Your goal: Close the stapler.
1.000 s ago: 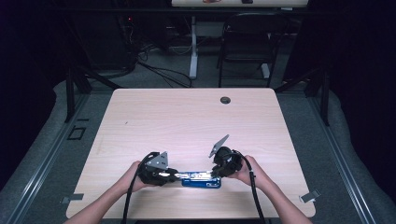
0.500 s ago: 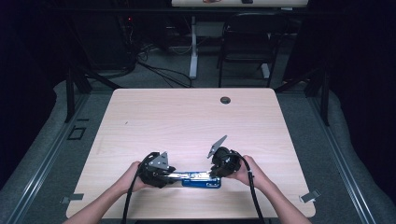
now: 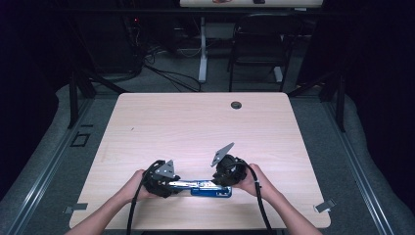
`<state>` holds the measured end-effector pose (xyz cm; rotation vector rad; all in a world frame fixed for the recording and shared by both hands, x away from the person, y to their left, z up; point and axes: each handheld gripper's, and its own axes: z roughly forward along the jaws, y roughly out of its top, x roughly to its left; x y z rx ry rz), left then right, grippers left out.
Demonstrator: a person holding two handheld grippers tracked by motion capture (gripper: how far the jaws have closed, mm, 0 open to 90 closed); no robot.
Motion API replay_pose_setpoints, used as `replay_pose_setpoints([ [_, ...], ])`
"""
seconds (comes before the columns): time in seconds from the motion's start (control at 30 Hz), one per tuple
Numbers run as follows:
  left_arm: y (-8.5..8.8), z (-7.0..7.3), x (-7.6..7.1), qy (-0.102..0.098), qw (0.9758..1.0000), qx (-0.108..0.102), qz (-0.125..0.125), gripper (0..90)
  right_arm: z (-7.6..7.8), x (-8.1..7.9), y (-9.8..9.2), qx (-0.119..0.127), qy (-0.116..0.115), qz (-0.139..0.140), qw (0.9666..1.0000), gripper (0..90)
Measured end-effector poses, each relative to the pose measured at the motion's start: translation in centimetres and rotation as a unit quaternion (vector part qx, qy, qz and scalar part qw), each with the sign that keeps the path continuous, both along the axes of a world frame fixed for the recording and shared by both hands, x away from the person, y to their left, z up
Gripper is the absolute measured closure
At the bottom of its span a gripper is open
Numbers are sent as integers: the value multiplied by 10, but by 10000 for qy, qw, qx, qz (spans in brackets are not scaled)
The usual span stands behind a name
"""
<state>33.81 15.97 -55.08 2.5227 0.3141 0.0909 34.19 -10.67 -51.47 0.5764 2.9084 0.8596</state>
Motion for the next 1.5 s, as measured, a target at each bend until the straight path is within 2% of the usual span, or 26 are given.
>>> replay_pose_setpoints([
  [0.07,5,-1,1,71,10000,-11,38,520,0,-5,16,126,-98,84,9998,796],
  [0.2,8,-2,2,133,9999,22,40,519,-4,-8,31,148,-168,162,9996,827],
  [0.3,13,-8,4,221,9996,184,60,514,-11,-10,41,182,-133,200,9995,843],
  [0.37,16,-13,4,182,9996,208,106,513,-13,-10,44,164,-136,206,9996,847],
  [0.53,18,-14,4,167,9997,121,137,597,-16,-9,48,225,-211,182,9994,862],
  [0.6,18,-14,3,136,9998,94,144,600,-16,-9,49,245,-207,184,9993,868],
  [0.67,19,-14,3,130,9998,86,137,602,-18,-9,51,276,-298,181,9990,878],
  [0.7,19,-14,4,195,9998,41,87,604,-18,-9,51,290,-304,166,9990,880],
  [0.8,19,-12,3,114,9999,63,80,606,-20,-8,52,335,-305,118,9989,888],
  [1.0,20,-6,3,102,9999,-56,55,605,-21,-9,54,377,-354,161,9985,890],
  [1.1,19,-3,1,53,10000,11,37,604,-20,-10,54,368,-398,256,9982,890],
  [1.17,20,-2,2,128,9999,-30,-24,599,-21,-11,55,456,-398,235,9979,889],
  [1.23,20,2,2,69,9999,-119,31,593,-20,-12,56,410,-435,277,9978,890],
  [1.4,19,4,1,54,10000,-65,-47,595,-20,-13,58,536,-448,257,9972,890],
  [1.5,19,6,0,18,9999,-122,16,588,-20,-14,60,501,-473,302,9972,888],
])
